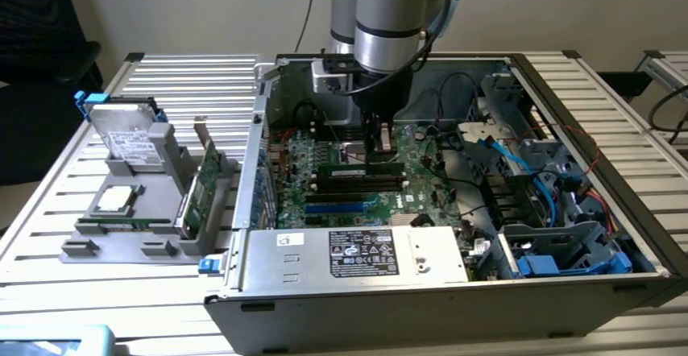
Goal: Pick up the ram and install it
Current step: 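Insert the ram into the slot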
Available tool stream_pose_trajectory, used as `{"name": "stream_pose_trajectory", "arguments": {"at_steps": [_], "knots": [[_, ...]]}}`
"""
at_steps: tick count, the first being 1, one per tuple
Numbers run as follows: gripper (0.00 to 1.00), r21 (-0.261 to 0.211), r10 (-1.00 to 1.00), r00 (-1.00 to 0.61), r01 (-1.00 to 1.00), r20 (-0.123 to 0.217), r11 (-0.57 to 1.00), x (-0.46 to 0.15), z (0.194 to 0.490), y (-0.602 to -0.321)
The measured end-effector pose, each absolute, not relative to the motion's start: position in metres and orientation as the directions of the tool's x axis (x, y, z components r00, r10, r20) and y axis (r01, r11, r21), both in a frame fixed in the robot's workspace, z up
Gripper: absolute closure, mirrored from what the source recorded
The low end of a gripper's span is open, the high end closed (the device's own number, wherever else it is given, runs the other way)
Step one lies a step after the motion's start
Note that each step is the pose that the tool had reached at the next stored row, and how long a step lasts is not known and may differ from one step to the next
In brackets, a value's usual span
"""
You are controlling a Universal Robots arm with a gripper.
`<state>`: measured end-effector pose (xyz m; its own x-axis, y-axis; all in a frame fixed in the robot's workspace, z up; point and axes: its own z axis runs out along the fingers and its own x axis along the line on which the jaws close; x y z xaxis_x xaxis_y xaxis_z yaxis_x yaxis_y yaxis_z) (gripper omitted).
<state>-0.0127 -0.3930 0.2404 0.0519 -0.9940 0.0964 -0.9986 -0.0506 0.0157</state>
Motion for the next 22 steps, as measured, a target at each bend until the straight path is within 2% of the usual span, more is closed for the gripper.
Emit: {"name": "stream_pose_trajectory", "arguments": {"at_steps": [22], "knots": [[0.86,0.016,-0.994,0.052,-0.999,0.098,-0.051,-0.0127,0.2322,-0.393]]}}
